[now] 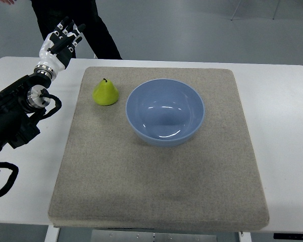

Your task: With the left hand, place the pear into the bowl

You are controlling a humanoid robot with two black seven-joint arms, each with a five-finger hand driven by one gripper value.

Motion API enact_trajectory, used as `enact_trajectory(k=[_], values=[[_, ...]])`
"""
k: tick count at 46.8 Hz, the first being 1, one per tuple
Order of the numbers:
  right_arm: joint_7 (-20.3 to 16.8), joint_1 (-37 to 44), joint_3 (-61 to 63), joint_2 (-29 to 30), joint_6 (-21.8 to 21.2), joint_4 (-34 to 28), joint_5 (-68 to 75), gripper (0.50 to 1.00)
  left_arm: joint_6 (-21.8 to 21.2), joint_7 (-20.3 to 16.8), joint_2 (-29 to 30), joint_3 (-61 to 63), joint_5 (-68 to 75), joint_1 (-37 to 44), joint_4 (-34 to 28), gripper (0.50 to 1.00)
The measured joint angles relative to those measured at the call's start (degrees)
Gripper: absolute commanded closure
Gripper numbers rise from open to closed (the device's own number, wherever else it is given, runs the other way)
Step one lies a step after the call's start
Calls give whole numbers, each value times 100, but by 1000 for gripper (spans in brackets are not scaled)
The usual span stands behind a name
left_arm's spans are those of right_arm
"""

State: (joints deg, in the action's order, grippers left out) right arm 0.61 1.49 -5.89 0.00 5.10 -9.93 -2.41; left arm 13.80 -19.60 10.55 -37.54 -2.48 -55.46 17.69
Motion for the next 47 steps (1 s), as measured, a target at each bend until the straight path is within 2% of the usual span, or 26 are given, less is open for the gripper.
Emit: enact_trajectory(k=[47], values=[[0, 0, -3, 0, 0, -1, 3, 576, -1, -102, -37, 56, 60, 9, 0, 508]])
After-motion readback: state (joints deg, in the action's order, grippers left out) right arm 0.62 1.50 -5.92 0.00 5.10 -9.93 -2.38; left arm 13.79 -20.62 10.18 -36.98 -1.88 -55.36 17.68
